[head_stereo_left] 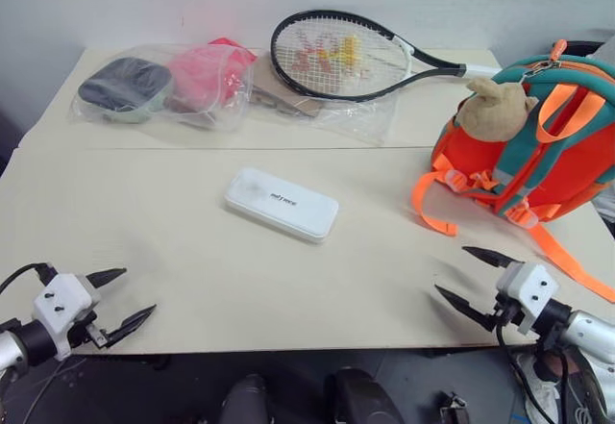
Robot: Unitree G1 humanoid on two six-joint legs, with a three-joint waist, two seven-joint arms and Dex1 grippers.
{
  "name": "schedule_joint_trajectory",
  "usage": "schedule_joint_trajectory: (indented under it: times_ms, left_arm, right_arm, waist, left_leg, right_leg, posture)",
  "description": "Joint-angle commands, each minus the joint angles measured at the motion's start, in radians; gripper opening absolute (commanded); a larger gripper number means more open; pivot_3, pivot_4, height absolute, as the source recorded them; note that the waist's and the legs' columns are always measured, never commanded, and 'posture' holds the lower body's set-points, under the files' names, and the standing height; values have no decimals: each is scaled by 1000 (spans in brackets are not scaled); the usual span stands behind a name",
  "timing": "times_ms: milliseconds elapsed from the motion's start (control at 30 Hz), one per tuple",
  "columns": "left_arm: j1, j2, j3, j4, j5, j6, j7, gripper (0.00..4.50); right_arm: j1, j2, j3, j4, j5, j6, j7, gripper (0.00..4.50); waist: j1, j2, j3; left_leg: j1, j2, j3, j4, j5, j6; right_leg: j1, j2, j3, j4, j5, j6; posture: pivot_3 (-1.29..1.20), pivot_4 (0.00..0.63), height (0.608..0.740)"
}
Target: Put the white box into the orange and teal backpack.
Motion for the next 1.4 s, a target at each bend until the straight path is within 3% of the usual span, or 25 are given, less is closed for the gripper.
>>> schedule_joint_trajectory:
  times_ms: [33, 300, 767, 867, 967, 1067, 1300, 1333, 1400]
  left_arm:
    - [12, 3, 25, -30, 3, -11, 12, 4478]
    - [21, 11, 52, -88, -113, 113, -30, 4478]
    - [-62, 44, 20, -99, -117, 166, -64, 4478]
    - [-80, 49, 8, -94, -113, 172, -67, 3930]
    - [-219, 53, -38, -96, -129, 239, -5, 3022]
    - [-436, 53, -143, -36, -70, 306, 82, 2115]
    - [-978, -99, -384, 440, 134, 272, 272, 2]
    - [-1050, -120, -415, 536, 167, 238, 283, 0]
    - [-1169, -156, -481, 716, 237, 165, 292, 0]
  right_arm:
    - [-4, -5, 5, -25, 17, -14, 16, 4500]
    - [-3, -13, 14, -38, 29, 11, 40, 4500]
    - [-46, 7, 72, -140, 51, 104, 27, 4500]
    - [-66, 10, 101, -171, 48, 145, 15, 4500]
    - [-121, 3, 160, -220, 51, 262, 3, 3891]
    - [-199, 18, 228, -231, -5, 344, -44, 2886]
    - [-372, 71, 361, -117, -177, 398, -156, 459]
    - [-397, 88, 374, -92, -199, 395, -176, 132]
    - [-444, 124, 397, -46, -236, 404, -219, 57]
  waist:
    - [4, 0, 0]
    - [11, 0, 0]
    - [11, 0, 0]
    - [10, 0, 0]
    - [11, 0, 0]
    - [22, 0, 0]
    - [38, 0, -1]
    - [38, -1, -1]
    - [36, -3, -2]
  left_leg:
    - [0, 0, 0, 0, 0, 0]
    - [0, 0, 0, 0, 0, 0]
    - [0, 0, 0, 0, 0, -1]
    - [0, 0, 0, 1, 0, -1]
    - [0, 0, 0, 1, 0, -1]
    - [0, 0, -2, 3, 2, 0]
    - [-4, -1, -1, 4, 6, -6]
    - [-5, -1, 1, 4, 6, -5]
    - [-11, -1, 3, 7, 6, -5]
  right_leg:
    - [0, 0, 0, 0, 0, 0]
    - [0, 0, 0, 0, 0, 0]
    - [-1, 0, 0, 1, 0, 0]
    - [-1, 0, 0, 1, 0, 0]
    - [-1, 0, 0, 2, 0, 0]
    - [0, 0, -2, 5, 0, 0]
    - [-6, 1, -1, 7, 1, 0]
    - [-8, 0, 0, 8, 1, 0]
    - [-16, 0, 0, 10, 1, 0]
  posture:
    - [0, 150, 740]
    - [0, 150, 740]
    - [0, 150, 740]
    - [0, 150, 740]
    - [0, 150, 740]
    - [0, 150, 740]
    - [0, 150, 740]
    - [0, 150, 740]
    - [0, 150, 740]
